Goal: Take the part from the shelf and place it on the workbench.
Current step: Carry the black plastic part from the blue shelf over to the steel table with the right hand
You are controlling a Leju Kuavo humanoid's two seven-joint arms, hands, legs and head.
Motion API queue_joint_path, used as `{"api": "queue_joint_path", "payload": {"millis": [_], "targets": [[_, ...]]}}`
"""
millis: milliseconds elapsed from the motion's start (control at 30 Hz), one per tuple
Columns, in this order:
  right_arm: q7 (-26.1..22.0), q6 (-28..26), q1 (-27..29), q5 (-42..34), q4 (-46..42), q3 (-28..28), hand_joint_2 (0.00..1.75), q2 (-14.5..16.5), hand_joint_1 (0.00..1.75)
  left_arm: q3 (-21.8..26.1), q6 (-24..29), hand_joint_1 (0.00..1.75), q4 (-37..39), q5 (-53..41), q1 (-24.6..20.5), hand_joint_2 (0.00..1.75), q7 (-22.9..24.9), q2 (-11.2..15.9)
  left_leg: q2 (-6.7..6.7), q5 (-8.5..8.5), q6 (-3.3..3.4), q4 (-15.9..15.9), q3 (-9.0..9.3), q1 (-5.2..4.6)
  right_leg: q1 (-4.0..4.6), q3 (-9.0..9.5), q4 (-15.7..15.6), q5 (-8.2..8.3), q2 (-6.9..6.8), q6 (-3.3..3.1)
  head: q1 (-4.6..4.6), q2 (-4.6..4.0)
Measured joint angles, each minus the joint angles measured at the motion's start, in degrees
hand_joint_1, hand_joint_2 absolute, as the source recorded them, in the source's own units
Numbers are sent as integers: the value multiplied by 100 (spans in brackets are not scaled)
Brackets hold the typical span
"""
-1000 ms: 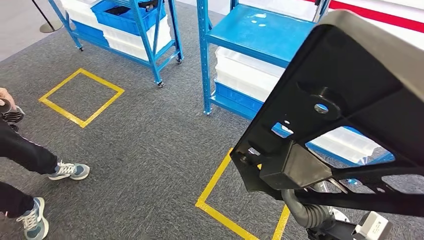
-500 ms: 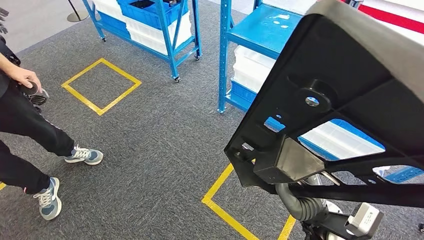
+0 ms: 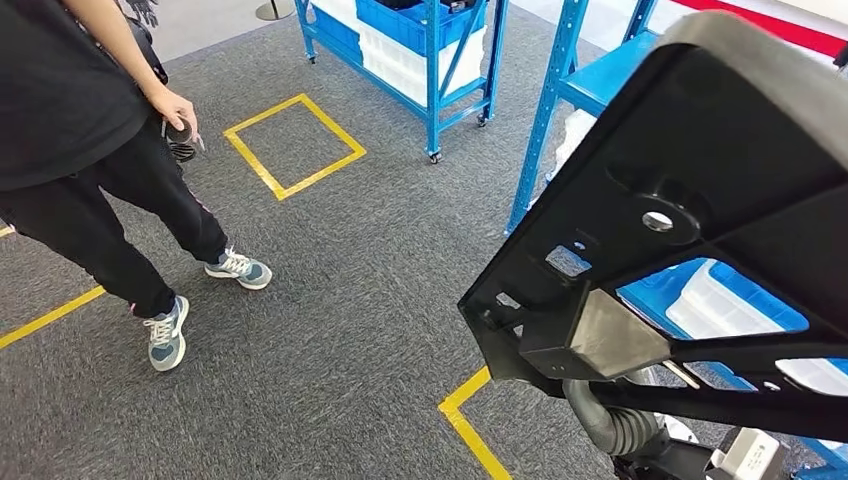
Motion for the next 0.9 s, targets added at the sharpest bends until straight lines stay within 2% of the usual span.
{"api": "queue_joint_path", "payload": {"millis": [33, 67, 100, 133, 200, 267, 300, 333, 367, 433, 467, 500, 567, 600, 633, 667, 733, 767, 800, 833, 867, 900], "targets": [[-2, -1, 9, 0, -8, -15, 175, 1, 175, 5, 0, 0, 1, 2, 12, 175, -3, 0, -61, 22, -37, -7, -28, 11, 7, 4, -23, -4, -42, -27, -7, 0], [-3, -1, 11, 0, -10, -28, 175, 0, 175, 10, 0, 0, 1, 4, 30, 175, -5, 2, -57, 28, -68, -5, -42, 23, 7, 5, -26, 9, -102, -57, -19, 0], [-5, -1, 10, -1, -13, -41, 175, 0, 175, 16, 0, 0, 2, 4, 47, 175, -5, 3, 48, -3, -92, 51, -66, 16, 2, 16, -35, 21, -164, -94, -45, 0], [-8, -1, 15, -4, -17, -54, 175, 2, 175, 21, 0, 0, 2, 4, 54, 175, -4, 4, 206, -91, -108, 206, -127, 4, -6, 27, -44, 29, -237, -135, -80, 0], [-10, -1, 40, -7, -28, -70, 175, 4, 175, 25, 0, 0, 2, 3, 48, 175, -4, 3, 544, -410, -123, 823, -379, -10, 6, 38, -50, 27, -387, -192, -158, 0], [-11, -1, 54, -5, -33, -79, 175, 5, 175, 28, 0, 0, 2, 4, 39, 175, 2, 2, 625, -678, -133, 1475, -659, 14, 25, 42, -47, 16, -540, -211, -201, 0], [-11, -1, 55, -4, -33, -83, 175, 5, 175, 31, 0, 0, 2, 6, 39, 175, 10, 2, 633, -684, -136, 1583, -698, 24, 28, 49, -46, 9, -613, -215, -223, 0], [-11, -1, 55, -5, -34, -86, 175, 5, 175, 33, 0, 0, 2, 7, 40, 175, 19, 2, 644, -584, -135, 1462, -628, 30, 28, 61, -46, -2, -679, -213, -254, 0], [-11, -1, 55, -5, -36, -90, 175, 5, 175, 35, 0, 0, 2, 8, 43, 175, 27, 2, 684, -398, -129, 1128, -454, 31, 27, 83, -46, -17, -740, -207, -293, 0], [-13, -1, 54, -5, -43, -101, 175, 5, 175, 37, 0, 0, 2, 8, 39, 175, 29, 2, 914, -112, -114, 370, -71, -19, 38, 128, -50, -54, -840, -177, -376, 0], [-13, -1, 54, -7, -46, -109, 175, 5, 175, 38, 0, 0, 2, 7, 29, 175, 29, 1, 1020, -60, -96, 132, 36, -57, 53, 140, -54, -65, -888, -156, -409, 0], [-12, -1, 56, -7, -48, -115, 175, 5, 175, 38, 0, 0, 2, 6, 19, 175, 28, 1, 1078, -74, -81, 39, 64, -96, 71, 146, -65, -70, -937, -135, -420, 0], [-11, -1, 59, -10, -49, -122, 175, 5, 175, 42, 0, 0, 2, 4, 14, 175, 29, 0, 991, -78, -24, -7, 42, -131, 92, 175, -107, -66, -1055, -83, -422, 0], [-10, 1, 58, -10, -52, -123, 175, 4, 175, 44, 0, 0, 2, 4, 22, 175, 30, -1, 923, -62, 10, -37, 50, -122, 90, 194, -112, -90, -1049, -55, -414, 0], [-13, 2, 58, -13, -58, -127, 175, 4, 175, 46, 1, 0, 2, 4, 26, 175, 30, -1, 855, -42, 51, -71, 65, -105, 87, 183, -48, -156, -966, -37, -415, 0], [-16, 3, 61, -16, -65, -137, 175, 4, 175, 48, 4, 0, 2, 4, 24, 175, 30, -1, 788, -22, 92, -103, 81, -86, 87, 114, 130, -279, -834, -29, -405, 0], [-20, 3, 89, -21, -76, -171, 175, 4, 175, 51, 8, 0, 2, 4, 10, 175, 30, -5, 641, -2, 138, -127, 94, -65, 92, -208, 799, -608, -561, -41, -361, 0], [-19, 4, 108, -22, -77, -190, 175, 3, 175, 52, 9, 0, 2, 4, 5, 175, 31, -8, 566, 0, 146, -126, 93, -64, 95, -394, 1149, -722, -506, -42, -337, 0], [-17, 5, 127, -21, -77, -207, 175, 3, 175, 52, 9, 0, 2, 4, 11, 175, 32, -11, 488, 1, 147, -122, 95, -60, 95, -524, 1364, -741, -483, -37, -320, 0], [-17, 9, 141, -22, -77, -221, 175, 3, 175, 52, 9, 0, 3, 4, 19, 175, 34, -13, 408, 1, 144, -115, 98, -50, 90, -566, 1379, -650, -469, -28, -314, 0], [-19, 13, 148, -23, -77, -233, 175, 3, 175, 53, 9, 0, 3, 4, 26, 175, 36, -13, 326, -1, 137, -101, 100, -33, 76, -503, 1179, -462, -447, -14, -307, 0], [-21, 17, 151, -24, -77, -244, 175, 3, 175, 54, 9, 0, 3, 3, 32, 175, 37, -13, 244, -8, 117, -75, 95, -14, 47, -367, 832, -236, -379, 10, -298, 0]]}}
